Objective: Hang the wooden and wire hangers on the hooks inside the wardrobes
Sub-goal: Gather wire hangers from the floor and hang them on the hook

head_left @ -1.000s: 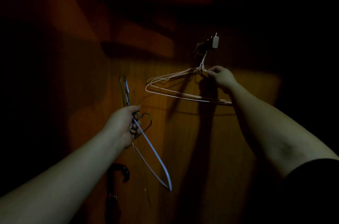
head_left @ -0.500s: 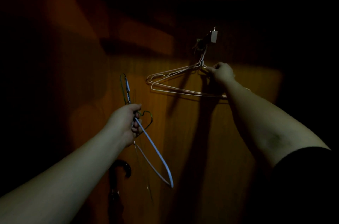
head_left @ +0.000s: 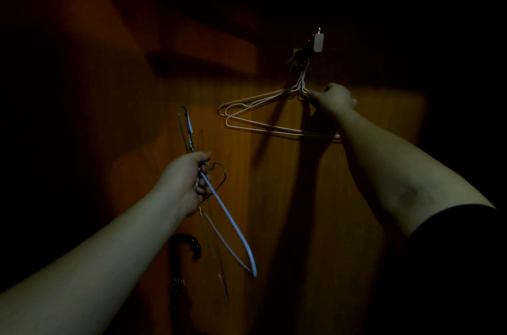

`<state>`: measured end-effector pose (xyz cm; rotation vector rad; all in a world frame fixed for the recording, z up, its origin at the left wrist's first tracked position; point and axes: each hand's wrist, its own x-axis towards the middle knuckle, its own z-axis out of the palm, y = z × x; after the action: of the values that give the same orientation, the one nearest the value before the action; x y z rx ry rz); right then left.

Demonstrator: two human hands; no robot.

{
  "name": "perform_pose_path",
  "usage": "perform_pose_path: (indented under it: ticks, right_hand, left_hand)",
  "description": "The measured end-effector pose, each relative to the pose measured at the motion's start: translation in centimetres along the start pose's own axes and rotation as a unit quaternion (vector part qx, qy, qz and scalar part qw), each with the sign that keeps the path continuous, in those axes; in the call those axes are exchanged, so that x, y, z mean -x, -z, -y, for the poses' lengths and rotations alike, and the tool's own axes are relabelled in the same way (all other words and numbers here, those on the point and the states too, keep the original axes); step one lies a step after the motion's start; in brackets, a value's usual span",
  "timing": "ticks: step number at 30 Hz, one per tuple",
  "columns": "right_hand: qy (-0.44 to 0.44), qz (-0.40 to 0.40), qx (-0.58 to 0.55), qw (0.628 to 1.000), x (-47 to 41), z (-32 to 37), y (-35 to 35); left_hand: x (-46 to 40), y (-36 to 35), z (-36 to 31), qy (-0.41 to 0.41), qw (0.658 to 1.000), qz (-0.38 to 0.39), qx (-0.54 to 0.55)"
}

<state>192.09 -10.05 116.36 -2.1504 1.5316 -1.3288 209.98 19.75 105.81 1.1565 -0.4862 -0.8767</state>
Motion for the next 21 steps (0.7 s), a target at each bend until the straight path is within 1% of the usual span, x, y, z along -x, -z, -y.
perform_pose_path:
  ticks: [5,8,11,14,17,21]
  right_hand:
    - [-0.022,0.006,-0.002,1.000,0.0,0.3,0.1]
    - [-0.038,0.010,-0.008,0.999,0.2,0.4,0.0]
    - [-0.057,-0.015,-0.035,0.998,1.1,0.3,-0.2]
    - [-0.035,-0.036,-0.076,0.996,3.4,0.3,-0.7]
    - [0.003,-0.001,-0.110,0.994,8.3,0.8,-1.5]
    - [0.076,0.100,-0.092,0.988,17.2,1.5,-3.0]
  left_hand:
    - [0.1,0.4,0.4,0.005,0.999,0.025,-0.031]
    - [0.4,0.9,0.8,0.008,0.998,0.052,-0.017]
    - [0.9,1.8,1.4,0.012,0.997,0.070,-0.012]
    - [1.0,3.6,2.3,0.021,0.996,0.089,-0.023]
    - [1.2,5.4,3.6,0.031,0.993,0.111,-0.017]
    - [1.6,7.4,5.4,0.041,0.989,0.142,-0.020]
